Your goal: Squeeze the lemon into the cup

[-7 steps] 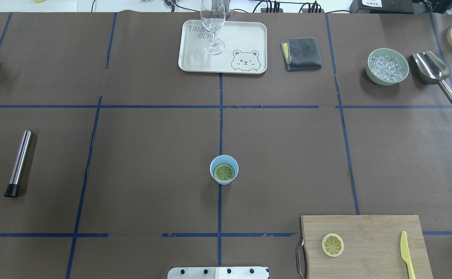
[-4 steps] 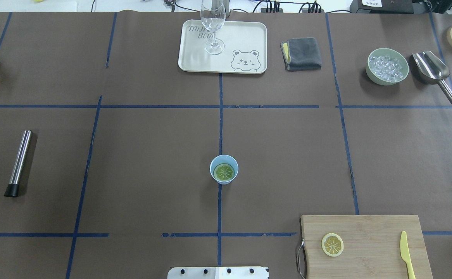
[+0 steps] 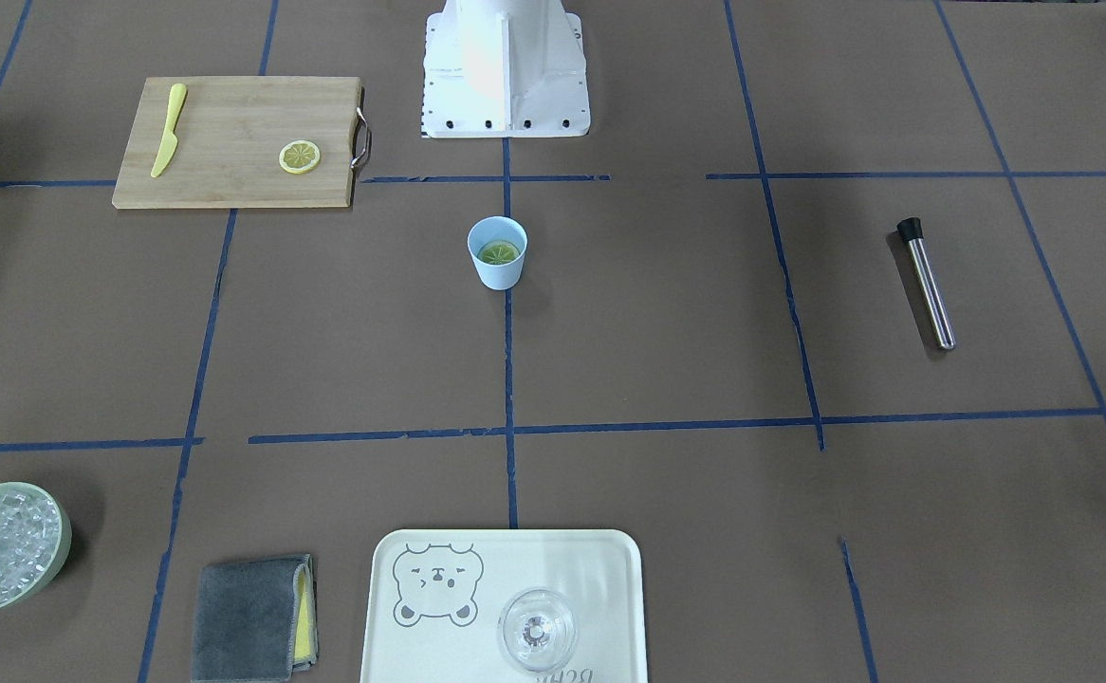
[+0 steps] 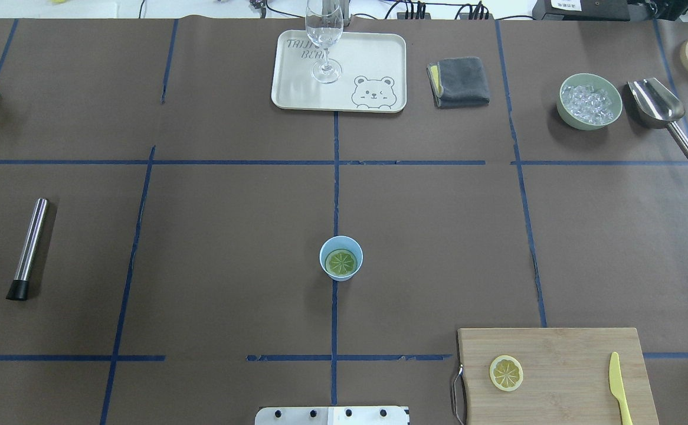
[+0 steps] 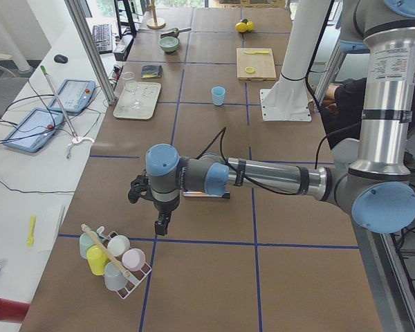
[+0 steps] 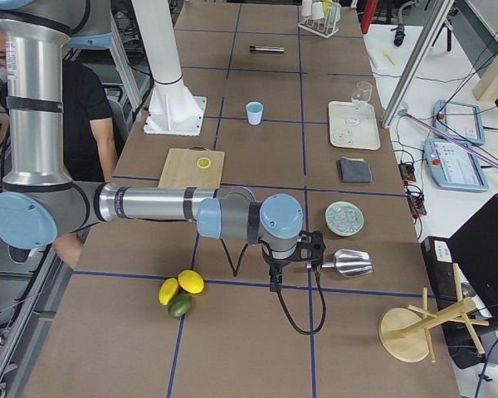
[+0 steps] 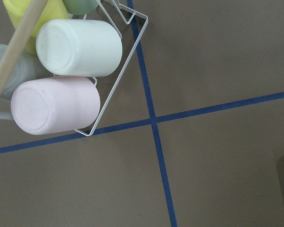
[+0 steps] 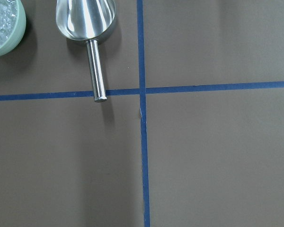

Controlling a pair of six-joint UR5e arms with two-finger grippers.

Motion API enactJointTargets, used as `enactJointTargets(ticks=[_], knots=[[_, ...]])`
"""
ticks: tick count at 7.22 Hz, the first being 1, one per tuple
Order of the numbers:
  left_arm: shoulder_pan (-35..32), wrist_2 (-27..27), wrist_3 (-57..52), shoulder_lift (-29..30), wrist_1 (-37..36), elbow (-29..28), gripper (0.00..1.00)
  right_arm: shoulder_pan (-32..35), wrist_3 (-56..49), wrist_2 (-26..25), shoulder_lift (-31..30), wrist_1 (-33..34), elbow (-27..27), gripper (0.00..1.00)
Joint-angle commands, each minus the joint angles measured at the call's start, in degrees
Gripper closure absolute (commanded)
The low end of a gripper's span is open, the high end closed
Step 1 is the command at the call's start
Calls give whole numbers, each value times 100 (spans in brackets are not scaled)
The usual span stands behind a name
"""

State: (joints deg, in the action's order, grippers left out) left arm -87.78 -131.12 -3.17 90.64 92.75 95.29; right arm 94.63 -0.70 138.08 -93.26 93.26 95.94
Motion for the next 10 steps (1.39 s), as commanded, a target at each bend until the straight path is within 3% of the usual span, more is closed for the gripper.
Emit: enactJointTargets(ticks=[1,3,10], knots=[[-20,-1,10,-29,-29,-19,0,3,0,0,0,-1,3,0],[-72,-552,10,-211,-20,-125,0,3,0,0,0,-1,-5,0],[-222,-555,1,-319,-11,-107,0,-15,9,-53,27,-1,-5,0]])
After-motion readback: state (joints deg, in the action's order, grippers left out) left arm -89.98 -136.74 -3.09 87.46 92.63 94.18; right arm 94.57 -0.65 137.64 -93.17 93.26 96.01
